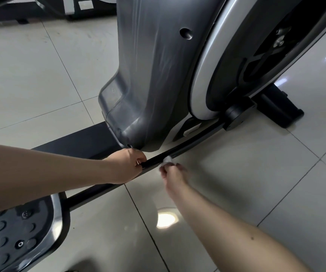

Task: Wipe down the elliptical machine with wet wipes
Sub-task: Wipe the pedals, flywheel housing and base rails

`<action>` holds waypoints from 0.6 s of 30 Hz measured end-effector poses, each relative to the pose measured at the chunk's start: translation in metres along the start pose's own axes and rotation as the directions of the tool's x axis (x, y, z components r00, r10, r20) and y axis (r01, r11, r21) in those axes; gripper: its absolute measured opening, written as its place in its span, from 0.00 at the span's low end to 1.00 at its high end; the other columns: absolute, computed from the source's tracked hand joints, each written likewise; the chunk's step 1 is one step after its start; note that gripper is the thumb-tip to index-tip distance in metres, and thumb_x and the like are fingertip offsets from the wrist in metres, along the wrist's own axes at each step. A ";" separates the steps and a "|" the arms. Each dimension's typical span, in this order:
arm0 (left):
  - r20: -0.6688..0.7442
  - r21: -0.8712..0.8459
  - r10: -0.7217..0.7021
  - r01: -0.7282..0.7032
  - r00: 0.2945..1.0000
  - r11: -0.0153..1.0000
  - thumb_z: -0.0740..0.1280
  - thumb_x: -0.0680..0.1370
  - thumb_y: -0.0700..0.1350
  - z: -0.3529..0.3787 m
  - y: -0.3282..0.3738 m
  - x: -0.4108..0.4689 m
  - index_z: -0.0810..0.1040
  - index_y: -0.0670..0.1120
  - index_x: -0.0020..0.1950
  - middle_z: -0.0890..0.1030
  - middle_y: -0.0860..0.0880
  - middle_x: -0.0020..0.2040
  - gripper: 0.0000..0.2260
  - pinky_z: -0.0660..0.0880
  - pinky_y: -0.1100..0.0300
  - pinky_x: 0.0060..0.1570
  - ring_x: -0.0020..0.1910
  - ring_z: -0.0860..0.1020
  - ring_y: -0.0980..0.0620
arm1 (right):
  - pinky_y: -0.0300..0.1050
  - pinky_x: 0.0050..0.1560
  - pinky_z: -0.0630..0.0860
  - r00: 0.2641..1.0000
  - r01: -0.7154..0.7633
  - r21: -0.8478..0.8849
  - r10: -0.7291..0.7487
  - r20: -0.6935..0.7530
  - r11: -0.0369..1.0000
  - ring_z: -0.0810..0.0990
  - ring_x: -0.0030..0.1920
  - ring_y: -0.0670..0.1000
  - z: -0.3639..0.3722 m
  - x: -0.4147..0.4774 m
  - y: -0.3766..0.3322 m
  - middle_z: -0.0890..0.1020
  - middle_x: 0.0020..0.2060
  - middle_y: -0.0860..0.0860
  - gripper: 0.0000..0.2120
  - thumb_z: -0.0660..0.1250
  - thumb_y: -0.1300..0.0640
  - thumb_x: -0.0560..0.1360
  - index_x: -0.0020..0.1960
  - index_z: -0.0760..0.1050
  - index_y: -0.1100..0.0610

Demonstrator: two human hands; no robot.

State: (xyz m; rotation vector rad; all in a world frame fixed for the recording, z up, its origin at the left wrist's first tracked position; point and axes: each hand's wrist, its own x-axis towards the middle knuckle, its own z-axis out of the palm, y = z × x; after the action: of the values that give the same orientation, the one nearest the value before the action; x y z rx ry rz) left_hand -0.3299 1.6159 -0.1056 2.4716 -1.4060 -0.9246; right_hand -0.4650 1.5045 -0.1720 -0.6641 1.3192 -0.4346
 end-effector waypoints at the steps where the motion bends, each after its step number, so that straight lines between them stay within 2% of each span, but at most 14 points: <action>1: -0.009 -0.008 -0.001 0.001 1.000 1.000 0.64 0.80 0.46 0.000 0.002 0.002 0.81 0.55 0.58 0.81 0.54 0.53 0.10 0.78 0.57 0.52 0.50 0.78 0.52 | 0.39 0.29 0.71 1.000 -0.006 0.060 0.005 0.013 0.998 0.73 0.26 0.47 0.002 -0.002 0.005 0.74 0.28 0.53 0.14 0.68 0.69 0.77 0.35 0.73 0.59; 4: -0.039 -0.019 -0.017 0.016 0.999 1.000 0.64 0.80 0.45 0.000 0.004 0.002 0.81 0.54 0.57 0.81 0.54 0.51 0.09 0.77 0.58 0.52 0.49 0.78 0.51 | 0.40 0.26 0.71 0.993 -0.030 0.010 0.031 -0.112 0.999 0.75 0.27 0.48 -0.004 0.014 -0.011 0.78 0.31 0.54 0.08 0.75 0.62 0.75 0.41 0.76 0.60; 5: -0.042 -0.022 -0.016 0.015 0.999 1.000 0.64 0.80 0.45 0.001 0.003 0.001 0.81 0.55 0.56 0.81 0.54 0.51 0.10 0.78 0.57 0.52 0.49 0.78 0.51 | 0.40 0.26 0.72 0.984 -0.033 0.017 0.036 -0.174 0.999 0.76 0.27 0.48 -0.005 0.021 -0.015 0.79 0.32 0.54 0.09 0.76 0.61 0.74 0.41 0.76 0.59; 7: -0.030 -0.016 0.000 0.000 1.000 1.000 0.63 0.79 0.44 0.002 0.001 0.000 0.82 0.56 0.56 0.82 0.55 0.50 0.11 0.79 0.55 0.52 0.49 0.79 0.51 | 0.40 0.28 0.73 0.979 0.004 0.065 0.009 -0.202 0.998 0.76 0.28 0.48 -0.003 0.019 -0.016 0.78 0.31 0.53 0.12 0.75 0.62 0.75 0.38 0.74 0.57; 9: -0.031 -0.025 0.003 -0.004 1.000 1.000 0.64 0.79 0.44 0.003 -0.001 0.001 0.82 0.57 0.55 0.82 0.56 0.50 0.11 0.79 0.54 0.53 0.49 0.79 0.52 | 0.41 0.31 0.72 0.997 0.001 0.041 0.002 -0.074 0.999 0.74 0.29 0.50 0.001 0.004 0.002 0.77 0.31 0.54 0.14 0.71 0.64 0.78 0.36 0.72 0.57; 11: -0.031 -0.030 -0.001 0.000 1.000 1.000 0.64 0.79 0.44 0.002 -0.001 0.003 0.82 0.56 0.55 0.82 0.56 0.50 0.11 0.78 0.54 0.53 0.50 0.79 0.52 | 0.41 0.36 0.73 0.995 -0.034 -0.034 0.037 0.095 0.999 0.75 0.31 0.51 0.002 -0.014 0.018 0.79 0.31 0.56 0.12 0.66 0.69 0.79 0.38 0.75 0.60; 13: -0.026 -0.042 -0.012 0.011 1.000 0.999 0.64 0.79 0.45 0.001 -0.001 0.003 0.82 0.56 0.55 0.82 0.56 0.50 0.10 0.78 0.54 0.54 0.51 0.79 0.51 | 0.43 0.41 0.75 0.987 -0.031 -0.109 0.048 0.155 0.994 0.76 0.34 0.50 -0.002 -0.013 0.018 0.80 0.35 0.56 0.08 0.67 0.65 0.80 0.42 0.78 0.60; 15: -0.011 -0.046 -0.014 0.013 1.000 0.999 0.64 0.79 0.45 0.001 -0.001 0.004 0.82 0.57 0.55 0.81 0.56 0.51 0.10 0.78 0.54 0.55 0.51 0.79 0.51 | 0.43 0.43 0.78 0.996 -0.036 -0.042 0.040 0.082 0.998 0.78 0.36 0.50 -0.010 0.001 0.003 0.79 0.38 0.54 0.05 0.67 0.62 0.81 0.46 0.79 0.57; 18: 0.010 -0.064 -0.014 0.015 1.000 0.998 0.64 0.79 0.45 0.001 -0.004 0.003 0.81 0.58 0.56 0.81 0.56 0.50 0.11 0.78 0.55 0.55 0.50 0.79 0.52 | 0.41 0.36 0.81 0.999 0.014 0.180 -0.005 -0.050 0.984 0.81 0.33 0.50 -0.026 0.019 -0.026 0.80 0.39 0.56 0.09 0.63 0.71 0.79 0.48 0.78 0.60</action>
State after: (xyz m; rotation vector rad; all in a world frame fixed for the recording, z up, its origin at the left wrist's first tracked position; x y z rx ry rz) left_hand -0.3264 1.6157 -0.1092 2.4368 -1.3411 -0.9702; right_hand -0.4840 1.4682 -0.1715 -0.5114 1.3055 -0.5742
